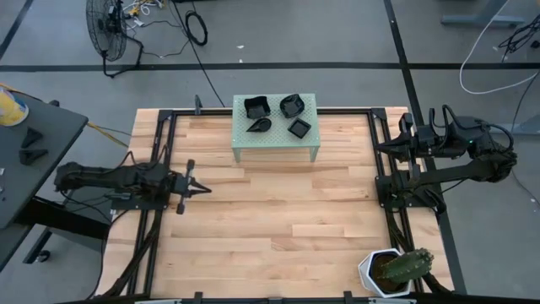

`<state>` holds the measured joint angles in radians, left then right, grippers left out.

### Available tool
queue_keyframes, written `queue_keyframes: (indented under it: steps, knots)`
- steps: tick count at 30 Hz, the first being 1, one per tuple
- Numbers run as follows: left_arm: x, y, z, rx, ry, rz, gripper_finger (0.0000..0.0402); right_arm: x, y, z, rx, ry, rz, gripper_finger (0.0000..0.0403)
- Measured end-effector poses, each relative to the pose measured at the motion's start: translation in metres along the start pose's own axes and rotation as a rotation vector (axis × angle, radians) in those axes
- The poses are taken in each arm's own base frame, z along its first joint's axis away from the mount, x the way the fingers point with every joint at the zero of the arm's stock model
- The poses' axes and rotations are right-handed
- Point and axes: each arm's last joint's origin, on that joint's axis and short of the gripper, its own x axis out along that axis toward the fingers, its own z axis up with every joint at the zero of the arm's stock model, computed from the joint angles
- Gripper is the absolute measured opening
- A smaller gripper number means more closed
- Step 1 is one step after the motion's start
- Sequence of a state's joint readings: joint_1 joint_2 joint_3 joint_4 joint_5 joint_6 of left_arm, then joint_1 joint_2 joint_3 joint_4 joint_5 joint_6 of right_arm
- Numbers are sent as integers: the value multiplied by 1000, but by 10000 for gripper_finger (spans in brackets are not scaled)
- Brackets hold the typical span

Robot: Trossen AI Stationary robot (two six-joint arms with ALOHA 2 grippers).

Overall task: Pick & Place Mini shaped plates
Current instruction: Return to Home Position

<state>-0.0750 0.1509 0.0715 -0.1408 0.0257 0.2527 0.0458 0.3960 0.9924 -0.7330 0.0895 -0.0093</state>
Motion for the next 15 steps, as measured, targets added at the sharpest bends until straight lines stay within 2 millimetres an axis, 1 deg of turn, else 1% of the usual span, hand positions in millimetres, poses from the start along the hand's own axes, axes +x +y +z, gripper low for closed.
queue_keyframes:
  steps: [11,15]
  knots:
    - [-12,2,8,3,-122,32,1,0,0,0,0,0,-1,4]
    - [-12,2,8,-6,-134,38,1,0,0,0,0,0,0,4]
